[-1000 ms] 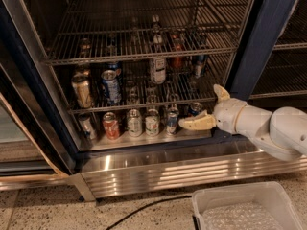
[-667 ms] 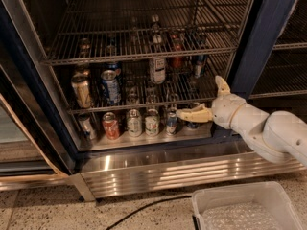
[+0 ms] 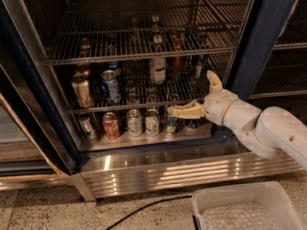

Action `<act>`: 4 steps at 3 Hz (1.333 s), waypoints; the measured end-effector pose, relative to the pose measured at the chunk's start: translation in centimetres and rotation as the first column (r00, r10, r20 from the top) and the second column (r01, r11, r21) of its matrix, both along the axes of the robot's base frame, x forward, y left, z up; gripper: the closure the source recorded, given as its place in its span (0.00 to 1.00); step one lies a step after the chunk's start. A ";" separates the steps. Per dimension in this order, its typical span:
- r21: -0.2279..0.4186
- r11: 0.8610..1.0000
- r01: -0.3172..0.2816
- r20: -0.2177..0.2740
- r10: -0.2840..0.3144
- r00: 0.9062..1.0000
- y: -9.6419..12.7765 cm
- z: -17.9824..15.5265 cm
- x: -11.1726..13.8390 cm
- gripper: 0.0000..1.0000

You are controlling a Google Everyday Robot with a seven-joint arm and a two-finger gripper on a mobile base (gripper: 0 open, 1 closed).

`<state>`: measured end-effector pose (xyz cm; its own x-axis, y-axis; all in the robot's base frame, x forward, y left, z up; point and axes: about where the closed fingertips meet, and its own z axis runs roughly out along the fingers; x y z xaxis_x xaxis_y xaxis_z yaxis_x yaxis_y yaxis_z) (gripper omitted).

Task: Pick blue plastic bottle from middle shelf of fridge

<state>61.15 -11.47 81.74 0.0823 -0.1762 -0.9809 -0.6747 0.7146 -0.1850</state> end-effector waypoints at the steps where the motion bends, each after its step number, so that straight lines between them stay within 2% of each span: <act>1: 0.007 1.000 0.021 0.015 -0.021 1.000 0.7 -0.2 1.4 0.00; 3: -0.040 0.998 0.054 0.035 -0.052 0.998 1.7 -1.9 6.2 0.00; 4: -0.066 0.997 0.037 0.057 -0.033 0.998 3.0 -2.0 8.8 0.00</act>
Offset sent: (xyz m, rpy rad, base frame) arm 0.0667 0.0163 -0.0253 -0.0359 -0.0273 -0.0686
